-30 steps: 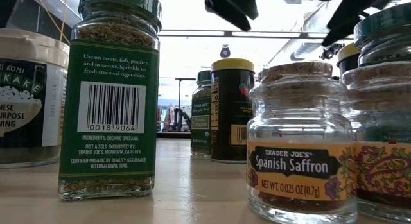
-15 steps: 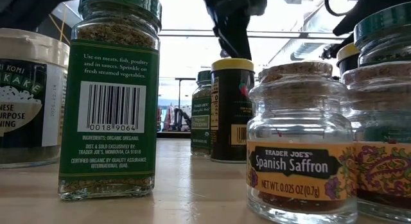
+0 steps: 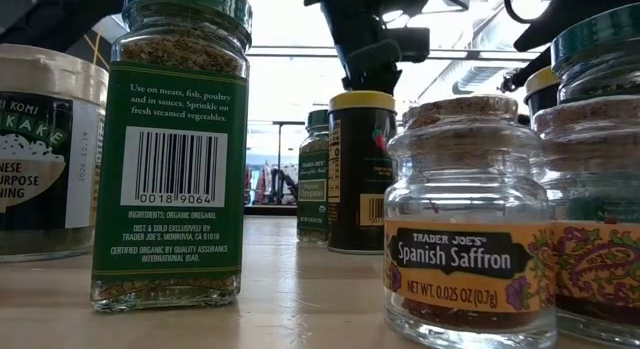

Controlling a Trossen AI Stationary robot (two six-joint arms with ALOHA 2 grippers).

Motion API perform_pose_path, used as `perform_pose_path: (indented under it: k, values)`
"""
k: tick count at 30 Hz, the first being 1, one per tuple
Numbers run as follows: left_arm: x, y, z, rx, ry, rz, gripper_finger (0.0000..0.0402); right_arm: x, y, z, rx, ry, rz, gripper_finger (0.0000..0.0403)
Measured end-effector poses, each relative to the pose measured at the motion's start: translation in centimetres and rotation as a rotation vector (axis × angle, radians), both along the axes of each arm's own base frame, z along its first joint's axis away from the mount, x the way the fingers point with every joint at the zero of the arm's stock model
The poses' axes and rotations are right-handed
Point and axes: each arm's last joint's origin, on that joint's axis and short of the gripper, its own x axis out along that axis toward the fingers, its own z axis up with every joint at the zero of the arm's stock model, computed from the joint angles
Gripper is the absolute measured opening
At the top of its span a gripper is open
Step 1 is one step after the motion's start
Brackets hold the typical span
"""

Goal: Shelf spices
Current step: Put the white seasoning bottle on the shelf aligned with the other white seasoning bottle

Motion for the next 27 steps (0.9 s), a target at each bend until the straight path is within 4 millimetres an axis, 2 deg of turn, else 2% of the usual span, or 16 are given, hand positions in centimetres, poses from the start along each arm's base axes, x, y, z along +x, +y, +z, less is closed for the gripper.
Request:
perform_pose_path:
  k: [5,10,20,27]
  values:
    - [0.4,1.1,0.5,-0.066,-0.073,-0.007,0.0269,0.1,0.1,-0.1,0.0,0.001,-0.001,0.0291]
    - [0.8,2.2,-0.9,-0.09,-0.056,0.006,0.0269,0.4,0.3,-0.5,0.011,0.011,-0.013,0.0291]
    - [0.5,2.1,-1.2,-0.052,-0.018,-0.005,0.0269,1.3,1.2,-2.3,0.016,0.078,-0.033,0.0291]
    - [0.4,2.3,-1.3,-0.048,-0.004,0.0,0.0269,1.5,1.3,-2.6,0.028,0.089,-0.036,0.0291]
